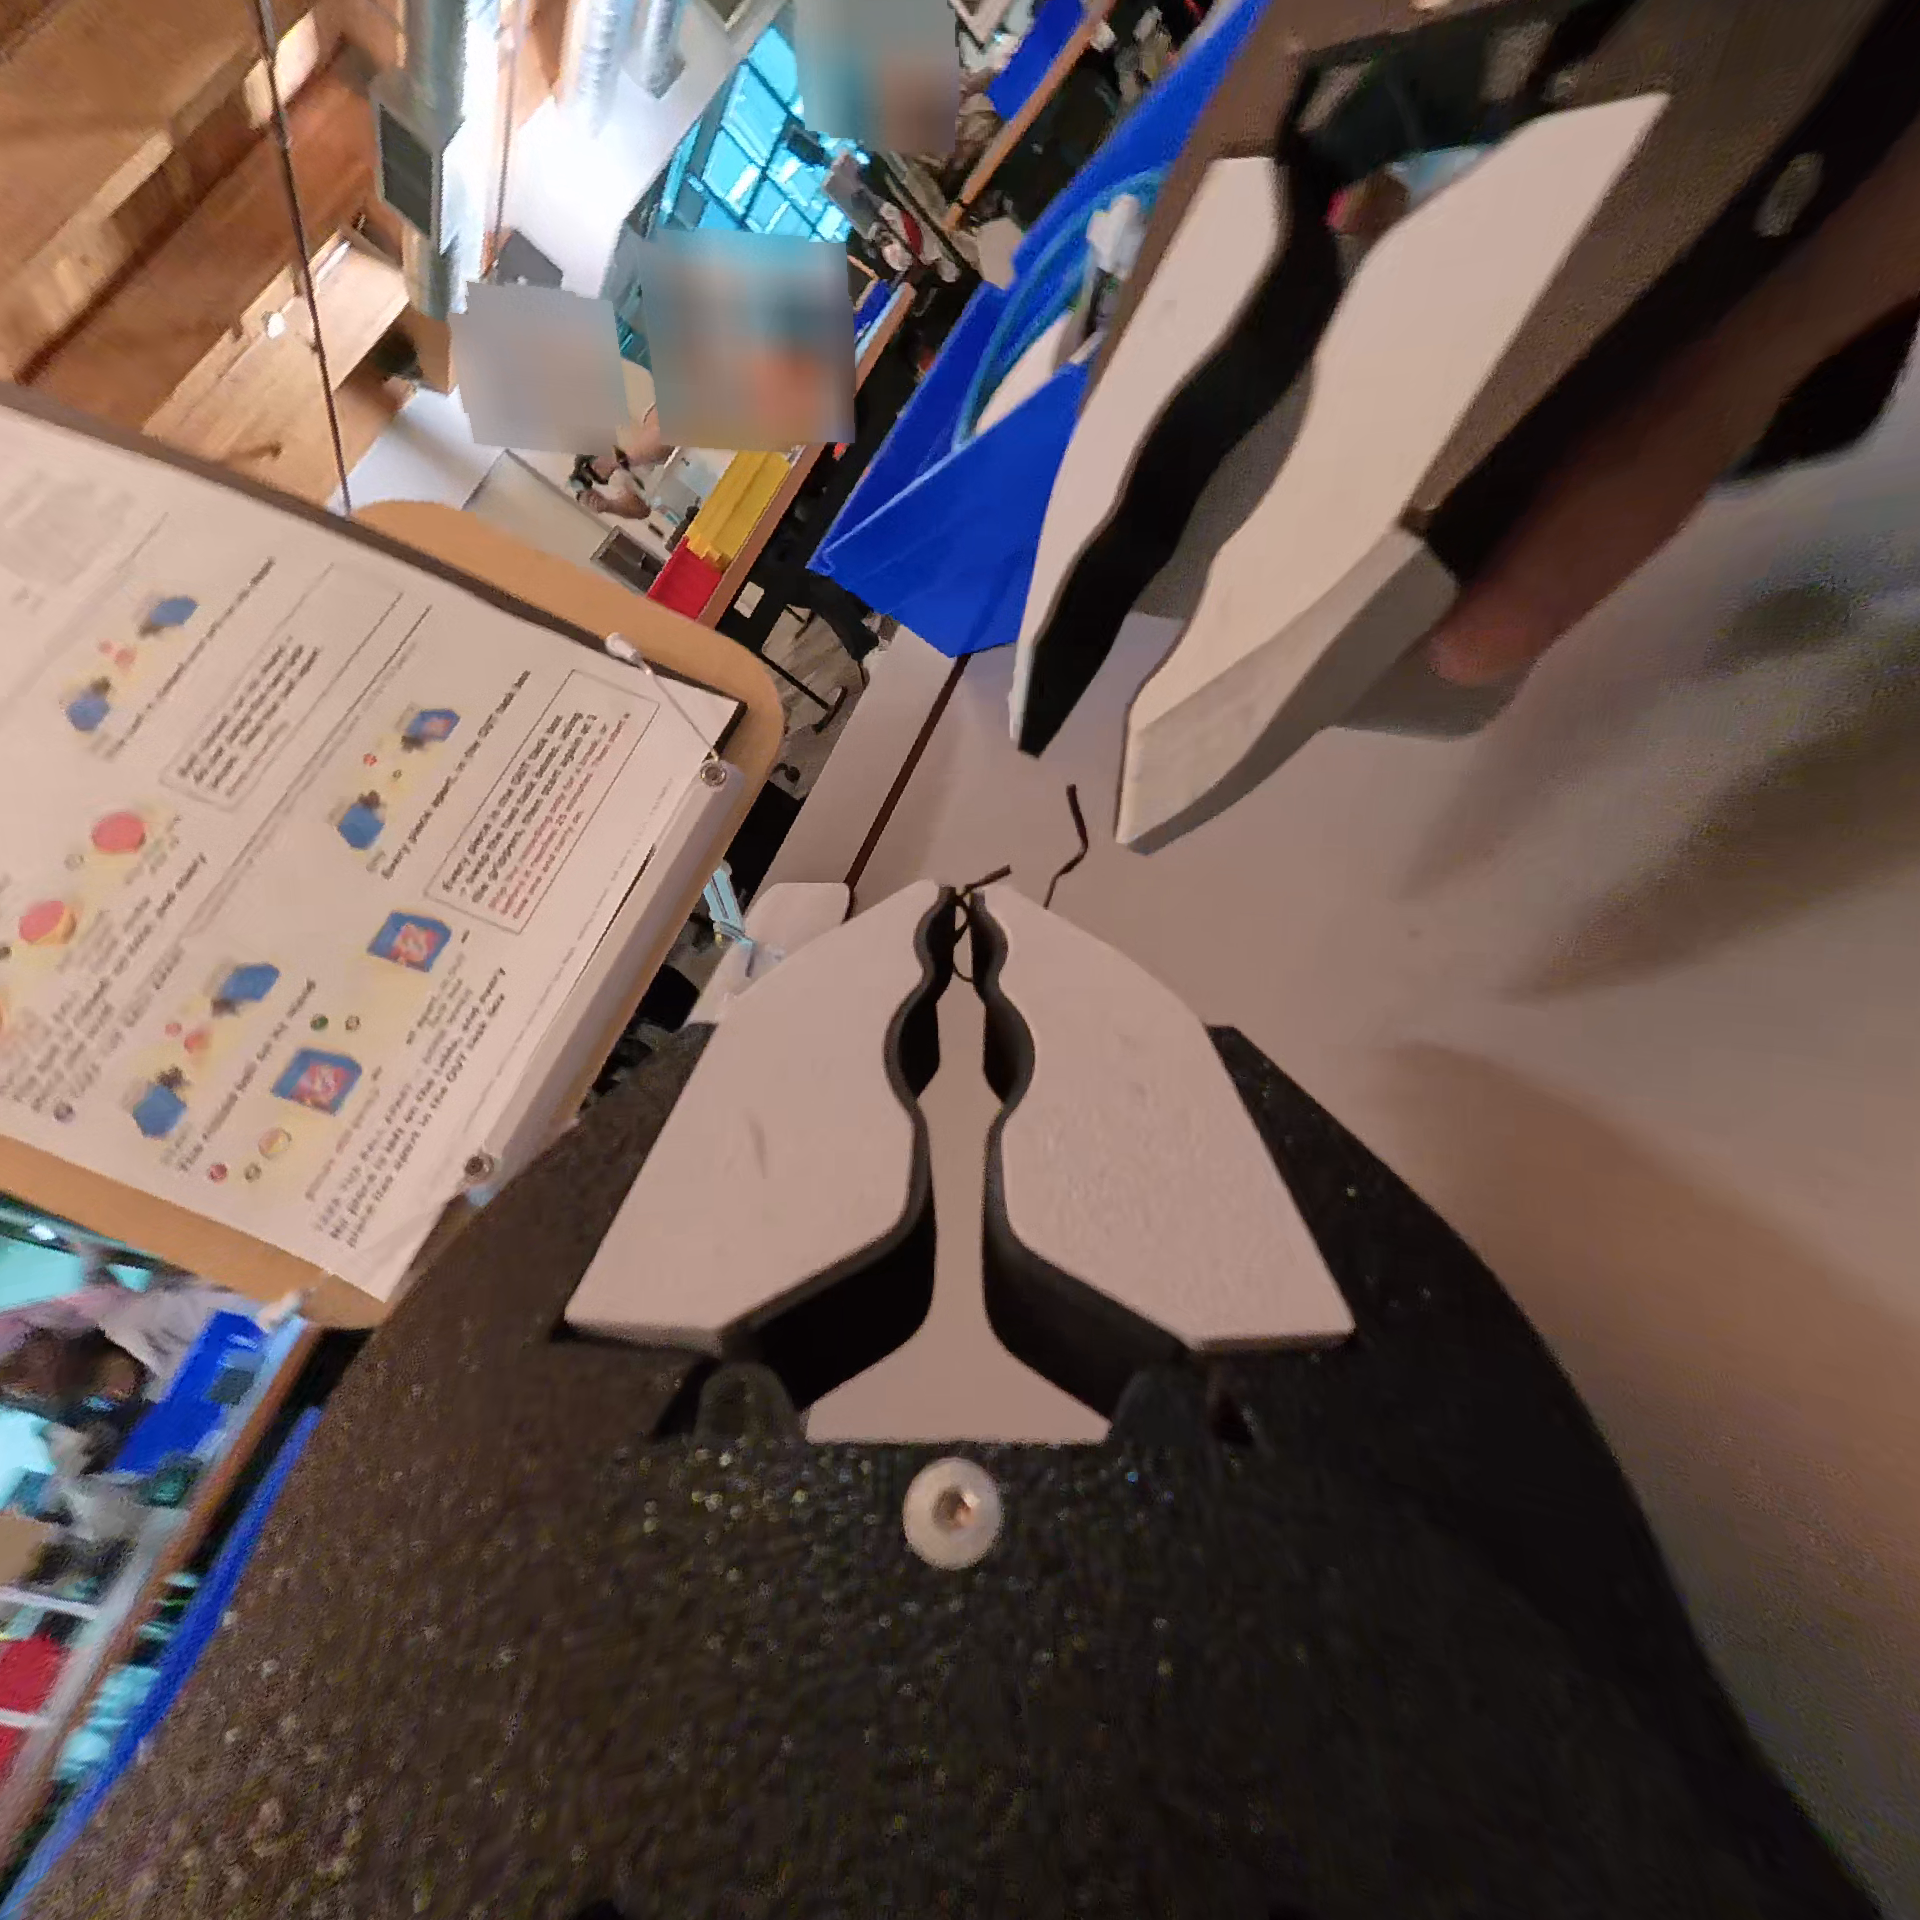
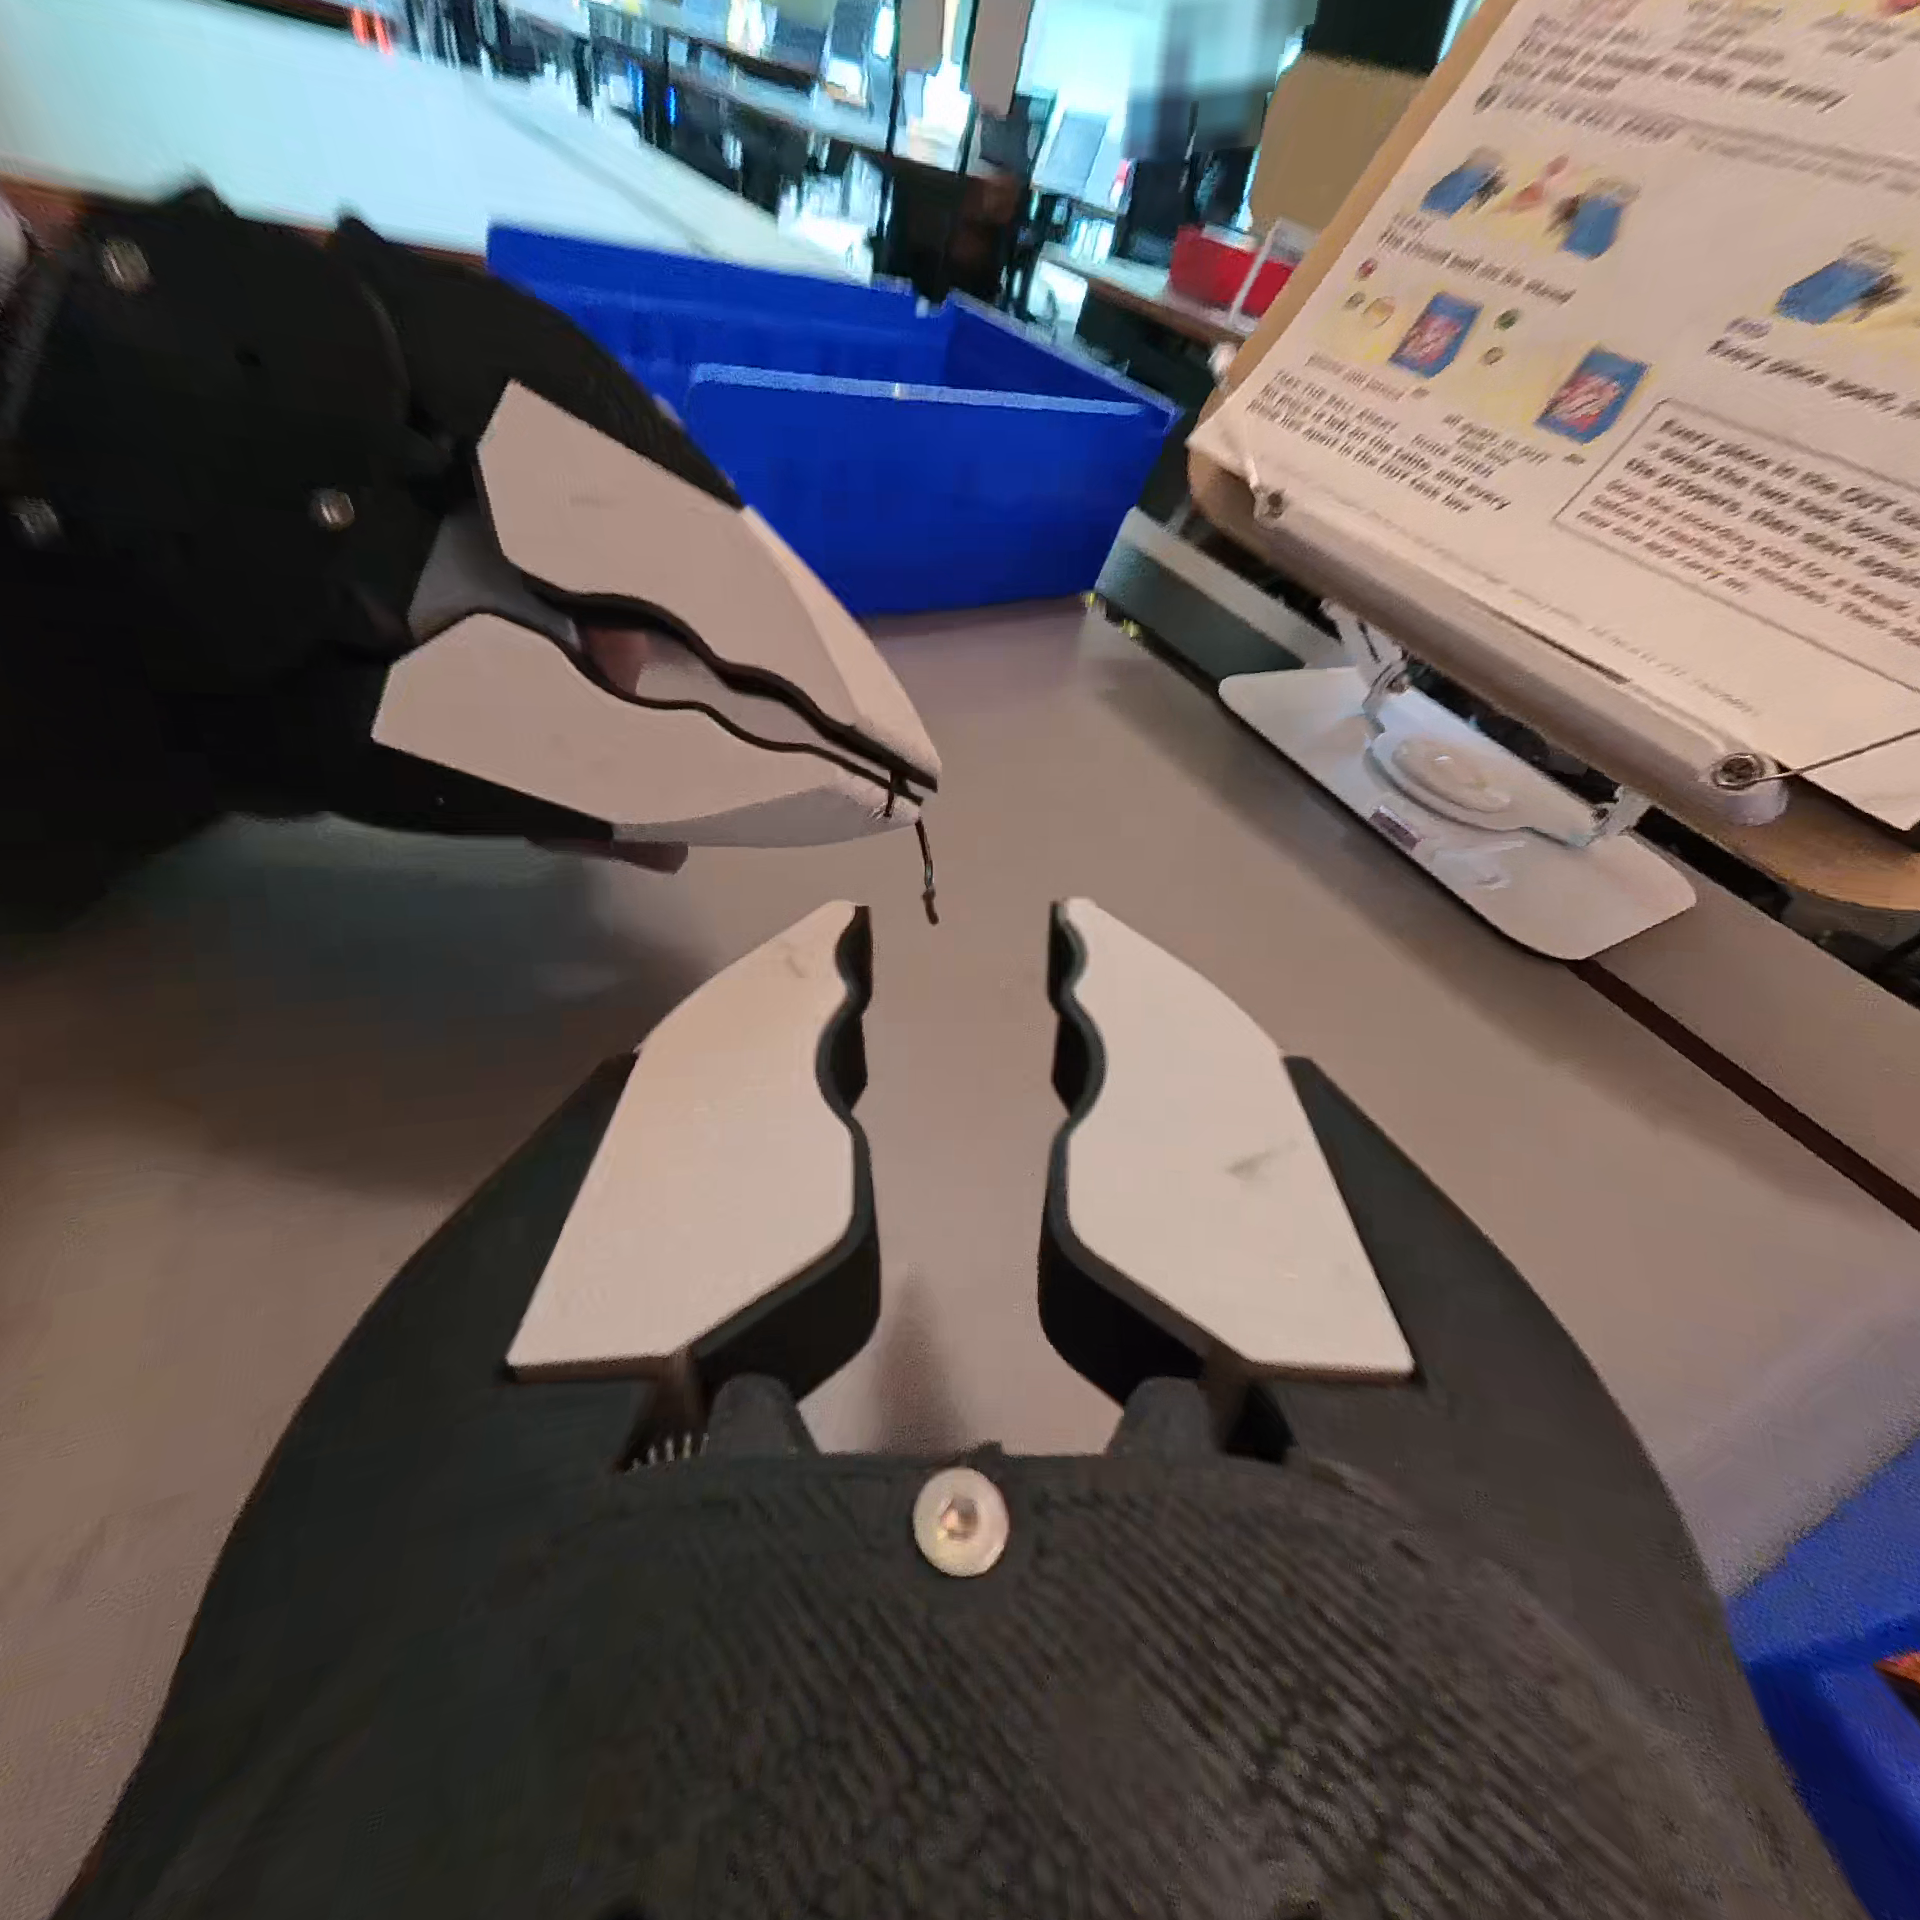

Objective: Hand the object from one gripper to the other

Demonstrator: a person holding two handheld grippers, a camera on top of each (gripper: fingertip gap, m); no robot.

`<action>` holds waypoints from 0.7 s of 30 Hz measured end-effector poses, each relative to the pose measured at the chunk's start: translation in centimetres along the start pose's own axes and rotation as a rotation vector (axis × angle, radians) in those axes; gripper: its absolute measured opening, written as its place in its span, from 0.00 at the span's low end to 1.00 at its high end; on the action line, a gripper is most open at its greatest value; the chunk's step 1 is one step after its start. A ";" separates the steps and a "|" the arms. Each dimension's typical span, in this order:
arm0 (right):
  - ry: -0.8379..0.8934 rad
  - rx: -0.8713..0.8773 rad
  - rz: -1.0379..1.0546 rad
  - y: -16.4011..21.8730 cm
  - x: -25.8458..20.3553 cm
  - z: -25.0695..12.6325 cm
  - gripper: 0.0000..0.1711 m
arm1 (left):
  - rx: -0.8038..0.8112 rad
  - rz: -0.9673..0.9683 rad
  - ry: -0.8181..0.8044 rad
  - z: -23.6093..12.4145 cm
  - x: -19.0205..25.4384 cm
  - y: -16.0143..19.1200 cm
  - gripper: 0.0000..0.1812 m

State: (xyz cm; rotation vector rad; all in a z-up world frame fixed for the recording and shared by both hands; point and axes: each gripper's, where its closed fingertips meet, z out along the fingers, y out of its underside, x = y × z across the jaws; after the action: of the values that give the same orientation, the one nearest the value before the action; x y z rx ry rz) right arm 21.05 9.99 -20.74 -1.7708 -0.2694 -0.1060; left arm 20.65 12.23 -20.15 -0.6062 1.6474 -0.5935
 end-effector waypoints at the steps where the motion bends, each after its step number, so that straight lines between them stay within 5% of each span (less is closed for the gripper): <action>1: 0.005 0.042 0.032 -0.6 0.2 -0.2 0.22 | 0.017 -0.065 -0.005 0.0 -0.3 -0.1 0.01; 11: -0.067 0.277 0.165 -3.8 -0.4 -1.2 0.24 | 0.354 -0.971 0.161 -0.5 -1.7 -2.7 0.01; 21: -0.019 0.221 0.079 -3.4 -1.0 -0.6 0.08 | 0.448 -1.168 0.309 -0.6 -0.7 -4.0 0.01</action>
State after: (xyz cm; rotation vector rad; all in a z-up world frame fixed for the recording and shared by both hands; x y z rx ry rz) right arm 19.32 9.94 -17.58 -1.5607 -0.2160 -0.0030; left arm 20.44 9.82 -16.86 -1.1560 1.2229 -1.9122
